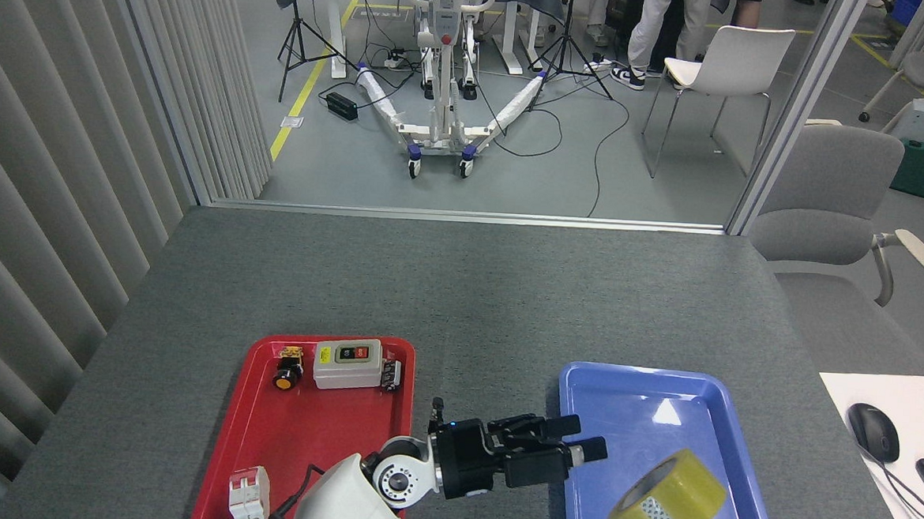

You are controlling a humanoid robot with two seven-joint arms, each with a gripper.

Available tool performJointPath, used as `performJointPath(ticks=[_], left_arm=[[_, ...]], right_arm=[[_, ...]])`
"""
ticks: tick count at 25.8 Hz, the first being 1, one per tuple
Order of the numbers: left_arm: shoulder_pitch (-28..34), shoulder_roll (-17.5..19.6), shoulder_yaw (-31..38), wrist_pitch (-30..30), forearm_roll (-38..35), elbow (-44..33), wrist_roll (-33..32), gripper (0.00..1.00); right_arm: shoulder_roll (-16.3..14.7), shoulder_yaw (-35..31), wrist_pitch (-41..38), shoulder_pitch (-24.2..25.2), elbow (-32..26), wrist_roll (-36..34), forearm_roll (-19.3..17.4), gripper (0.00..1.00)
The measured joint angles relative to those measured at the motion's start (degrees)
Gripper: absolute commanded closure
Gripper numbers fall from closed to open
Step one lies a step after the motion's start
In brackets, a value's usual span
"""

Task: Place and move tape with both arms

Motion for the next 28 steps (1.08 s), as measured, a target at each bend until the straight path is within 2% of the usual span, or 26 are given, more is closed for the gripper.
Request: performJointPath(ticks=[6,9,12,15,18,21,24,28], left_arm=[[1.0,1.3,10.1,1.2,-0.6,0.1,0.8,0.01],[2.2,2.8,14.4,1.8,-4.0,-1.0,2.8,0.02],[5.1,3.8,20.2,3.2,-13.7,-4.2,7.0,0.02],[9.5,4.0,26.8,6.9,-26.9,-9.7,11.4,0.02],[14.8,3.9,30.8,13.1,-38.4,-17.0,15.2,0.02],[20.8,4.2,32.3,21.5,-46.0,-24.2,18.4,0.02],[26.1,4.4,32.6,29.2,-50.0,-29.8,22.2,0.02],[31.2,4.4,32.6,35.9,-56.6,-32.9,28.9,0.02]], right_arm=[[-0.5,-1.2,-0.2,-0.5,0.6,-0.1,-0.1,1.0],[-1.2,-1.4,1.4,-2.6,2.3,5.3,-0.6,1.0],[-2.2,-1.1,9.2,-5.9,4.8,14.2,-2.9,1.0],[-2.9,-0.7,16.9,-10.4,7.0,26.0,-7.7,1.0],[-3.2,-0.4,22.5,-14.2,8.4,39.8,-13.4,1.0],[-3.3,0.4,28.5,-17.1,9.0,51.1,-18.0,0.98],[-2.9,2.3,32.9,-19.7,9.6,58.3,-20.4,0.96],[-2.4,4.3,36.7,-22.5,10.1,62.0,-21.5,0.95]])
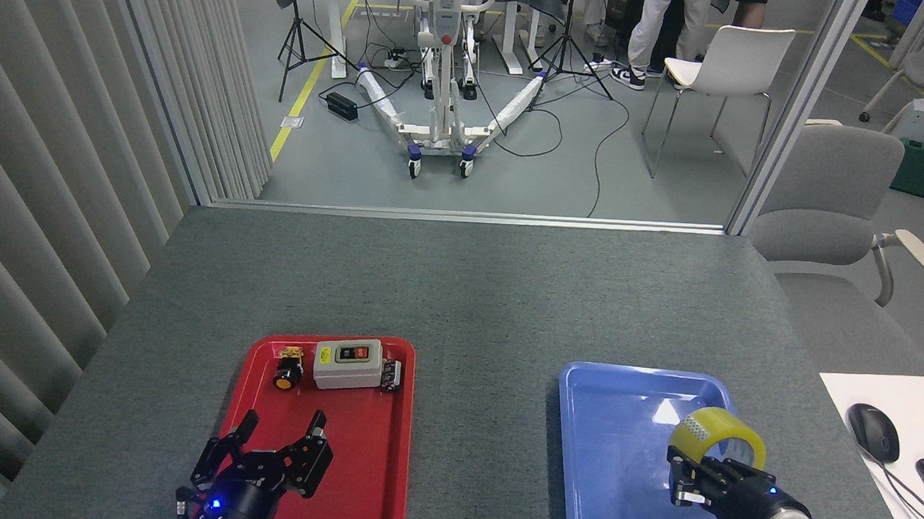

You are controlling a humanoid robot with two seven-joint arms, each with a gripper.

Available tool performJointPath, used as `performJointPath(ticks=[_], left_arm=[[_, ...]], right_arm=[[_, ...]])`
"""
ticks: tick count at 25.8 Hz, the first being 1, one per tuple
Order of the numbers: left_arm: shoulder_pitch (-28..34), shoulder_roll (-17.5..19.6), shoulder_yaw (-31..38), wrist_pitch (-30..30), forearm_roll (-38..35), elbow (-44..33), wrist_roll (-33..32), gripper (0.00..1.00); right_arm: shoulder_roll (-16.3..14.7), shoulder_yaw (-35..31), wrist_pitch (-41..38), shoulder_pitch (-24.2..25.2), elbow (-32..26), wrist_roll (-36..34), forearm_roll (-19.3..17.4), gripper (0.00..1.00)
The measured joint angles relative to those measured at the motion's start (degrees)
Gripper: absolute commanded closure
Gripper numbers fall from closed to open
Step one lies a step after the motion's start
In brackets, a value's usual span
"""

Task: Place and move tape with both arms

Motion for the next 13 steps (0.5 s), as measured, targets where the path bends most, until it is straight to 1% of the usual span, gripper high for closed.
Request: performJointPath(ticks=[4,8,11,13], left_arm=[[3.3,0.0,-0.1,2.2,-6.8,-1.5,4.5,0.01],[5.4,-0.2,-0.1,4.3,-9.2,-3.1,9.6,0.01],[5.6,-0.4,0.0,5.0,-9.6,-3.7,10.0,0.01],[5.4,-0.4,0.0,5.1,-9.5,-4.2,8.8,0.01]], right_arm=[[1.2,2.1,4.7,-2.1,0.1,2.8,-1.6,0.89],[2.6,4.2,9.4,-3.3,0.2,7.1,-2.3,0.84],[4.1,4.9,10.6,-3.1,0.1,8.3,-2.2,0.84],[5.2,5.1,11.2,-2.8,0.0,8.5,-2.0,0.83]])
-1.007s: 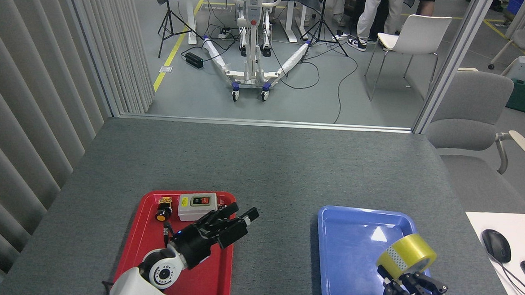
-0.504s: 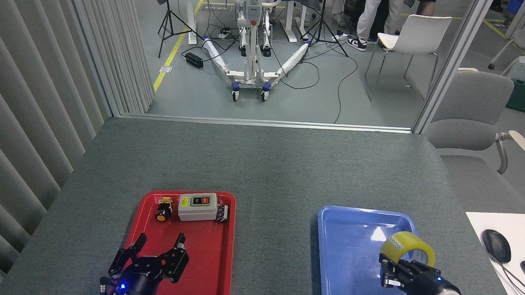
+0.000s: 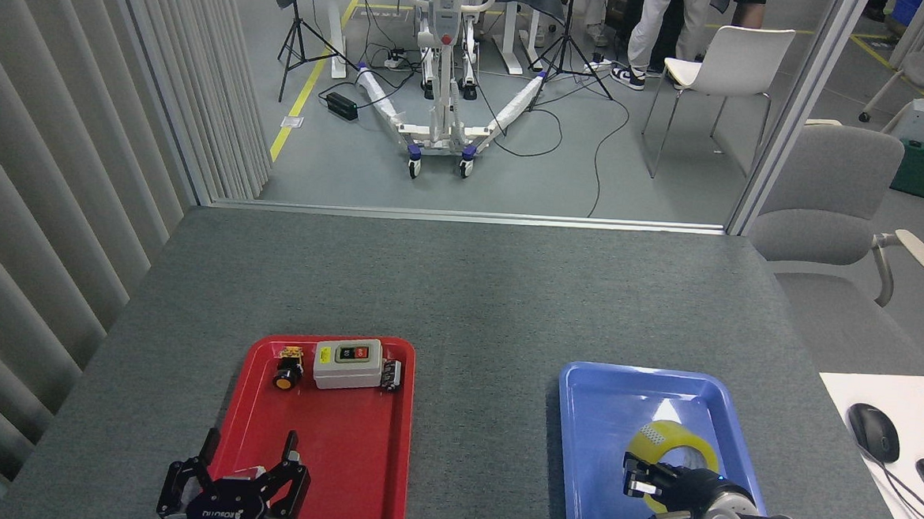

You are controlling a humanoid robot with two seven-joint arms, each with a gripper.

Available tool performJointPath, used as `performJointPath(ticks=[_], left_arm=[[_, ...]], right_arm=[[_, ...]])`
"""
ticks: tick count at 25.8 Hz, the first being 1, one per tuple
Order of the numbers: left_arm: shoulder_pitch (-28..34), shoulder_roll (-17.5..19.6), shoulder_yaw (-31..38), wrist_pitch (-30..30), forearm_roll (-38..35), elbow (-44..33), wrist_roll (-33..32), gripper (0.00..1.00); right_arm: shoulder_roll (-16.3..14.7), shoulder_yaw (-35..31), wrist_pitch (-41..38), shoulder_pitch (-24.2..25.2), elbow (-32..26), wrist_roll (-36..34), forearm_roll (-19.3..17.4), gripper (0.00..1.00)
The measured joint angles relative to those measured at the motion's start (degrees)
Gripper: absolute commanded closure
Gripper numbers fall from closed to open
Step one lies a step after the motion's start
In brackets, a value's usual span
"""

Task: Place and move tape with both arms

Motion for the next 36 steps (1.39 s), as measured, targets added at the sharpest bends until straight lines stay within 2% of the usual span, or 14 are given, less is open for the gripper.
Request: performJointPath(ticks=[6,13,23,25,26,28,31,36], left_arm=[[-2.3,-0.3,-0.8,-1.6,0.7,-1.1,-4.5,0.01],[-3.0,0.1,-1.3,-6.8,2.7,-1.9,-5.4,0.01],[-3.9,0.2,-1.0,-8.2,3.4,-1.9,-4.9,0.01],[-4.5,0.1,-0.9,-7.9,3.4,-1.9,-4.5,0.01],[-4.8,0.0,-0.9,-7.7,3.4,-2.0,-4.2,0.01],[-5.3,-0.1,-0.9,-7.2,3.4,-2.0,-4.0,0.01],[-5.6,0.1,-1.0,-6.7,3.4,-2.0,-4.0,0.01],[-4.9,0.4,-1.1,-6.9,3.4,-1.8,-4.1,0.01]], right_arm=[[1.5,0.1,1.0,0.5,0.0,-0.2,0.5,0.69],[1.7,0.1,2.0,0.5,0.2,0.8,2.4,0.53],[2.0,0.1,2.7,0.5,0.5,-1.1,3.0,0.51],[2.0,0.1,2.7,0.5,0.5,-2.4,3.4,0.45],[2.0,0.1,2.7,0.6,0.5,-3.5,3.5,0.39],[1.8,0.1,2.5,0.6,0.4,-7.0,4.2,0.29],[1.7,-0.1,1.3,1.4,0.4,-15.3,6.1,0.24],[1.9,-2.1,-2.5,5.9,-0.3,-39.0,12.2,0.17]])
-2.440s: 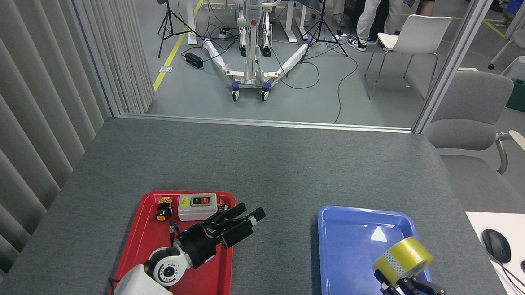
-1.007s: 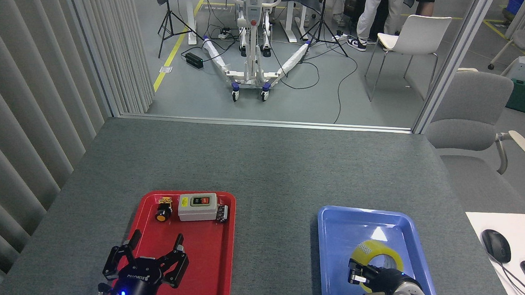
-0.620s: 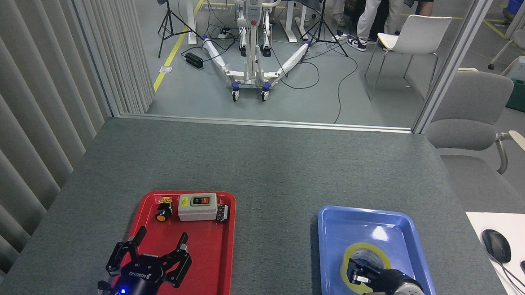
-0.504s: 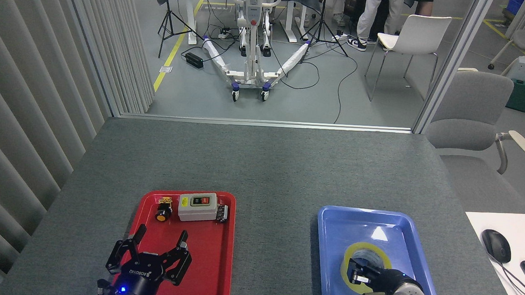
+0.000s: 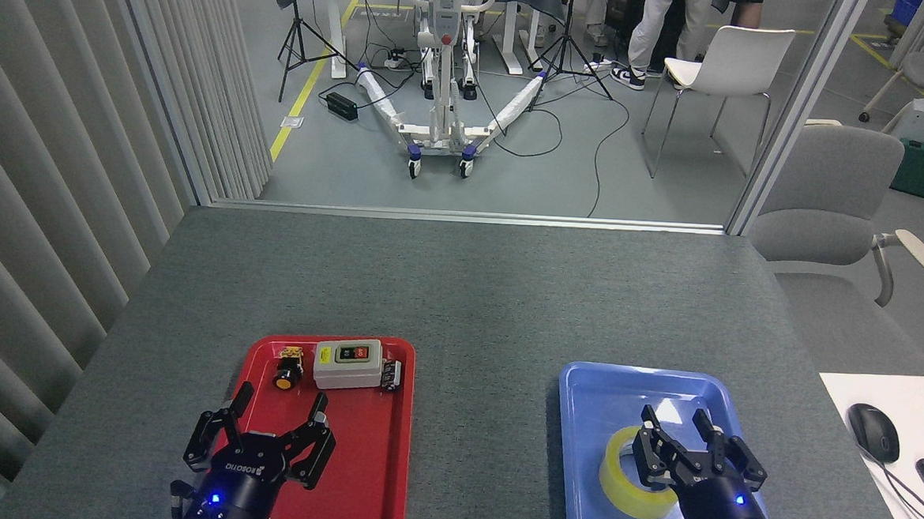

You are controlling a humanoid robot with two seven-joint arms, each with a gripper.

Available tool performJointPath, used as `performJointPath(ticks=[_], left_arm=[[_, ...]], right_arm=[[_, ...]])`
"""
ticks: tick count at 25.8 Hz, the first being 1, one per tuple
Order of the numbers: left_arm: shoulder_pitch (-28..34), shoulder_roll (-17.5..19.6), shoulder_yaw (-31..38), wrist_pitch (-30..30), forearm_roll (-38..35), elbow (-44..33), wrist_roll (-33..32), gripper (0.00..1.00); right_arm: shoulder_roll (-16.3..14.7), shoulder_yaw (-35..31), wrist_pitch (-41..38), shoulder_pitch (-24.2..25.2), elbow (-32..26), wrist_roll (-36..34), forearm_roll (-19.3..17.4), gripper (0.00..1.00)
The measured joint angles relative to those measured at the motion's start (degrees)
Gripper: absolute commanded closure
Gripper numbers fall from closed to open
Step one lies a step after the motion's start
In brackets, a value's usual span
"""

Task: Place and move tape with both arms

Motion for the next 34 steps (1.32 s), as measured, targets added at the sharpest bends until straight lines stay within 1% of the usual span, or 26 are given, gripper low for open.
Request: performJointPath(ticks=[1,3,6,7,10,12,13,20,34], left_arm=[[0.1,0.0,0.0,-0.1,0.0,0.0,-0.1,0.01],[0.3,0.0,0.0,-0.1,0.0,0.0,-0.1,0.01],[0.5,0.0,0.1,-0.2,0.0,-0.1,0.3,0.01],[0.5,0.0,0.1,-0.2,0.0,-0.1,0.3,0.01],[0.5,-0.1,0.1,-0.2,0.0,0.0,0.6,0.01],[0.5,-0.1,0.2,0.0,0.1,0.1,0.8,0.01],[0.5,-0.1,0.2,0.0,0.1,0.1,0.8,0.01],[0.8,-0.1,0.3,0.0,0.1,0.2,0.9,0.01],[1.0,-0.1,0.3,0.4,0.1,0.3,0.9,0.01]], right_arm=[[0.1,-0.5,-0.7,1.1,-0.3,-4.4,1.2,0.17],[0.5,-1.4,-1.4,3.0,-0.9,-9.3,2.7,0.17],[1.0,-2.0,-2.0,5.6,-2.0,-12.5,3.8,0.17],[1.1,-2.1,-2.0,6.4,-2.3,-13.0,4.0,0.14],[1.3,-2.5,-2.0,8.1,-3.4,-13.6,4.5,0.07],[1.3,-2.6,-1.6,8.6,-3.8,-13.8,4.6,0.04],[1.4,-2.7,-1.3,8.7,-3.9,-13.8,4.6,0.01],[2.1,-3.9,-0.1,9.3,-4.0,-14.0,4.6,0.0],[2.2,-4.7,-0.2,9.5,-3.7,-13.4,4.2,0.0]])
